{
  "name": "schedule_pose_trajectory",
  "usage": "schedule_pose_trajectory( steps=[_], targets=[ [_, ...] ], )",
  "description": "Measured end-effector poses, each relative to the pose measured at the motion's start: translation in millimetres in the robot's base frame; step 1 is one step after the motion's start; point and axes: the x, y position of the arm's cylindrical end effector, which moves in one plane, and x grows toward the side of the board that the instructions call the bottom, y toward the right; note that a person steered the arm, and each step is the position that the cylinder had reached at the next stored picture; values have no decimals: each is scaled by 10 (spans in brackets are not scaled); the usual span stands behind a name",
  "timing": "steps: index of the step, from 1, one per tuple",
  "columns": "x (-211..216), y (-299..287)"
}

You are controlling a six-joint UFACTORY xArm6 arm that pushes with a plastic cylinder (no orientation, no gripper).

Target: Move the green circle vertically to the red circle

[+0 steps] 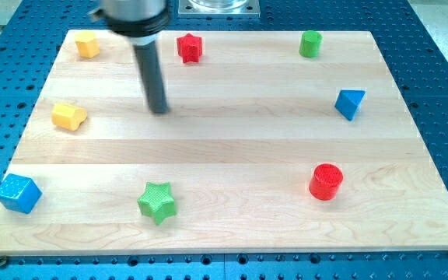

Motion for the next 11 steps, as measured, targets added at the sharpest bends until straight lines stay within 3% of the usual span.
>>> schedule_pose_trajectory(
  steps=[1,2,4,6,7,8,9,10,11],
  targets=[
    [-487,1135],
    [-541,1937],
    [-1317,2495],
    [-1406,3001],
    [-1819,3014],
    [-1818,2920],
    [-1608,2623],
    [-968,2311],
    [-953,2391]
  ],
)
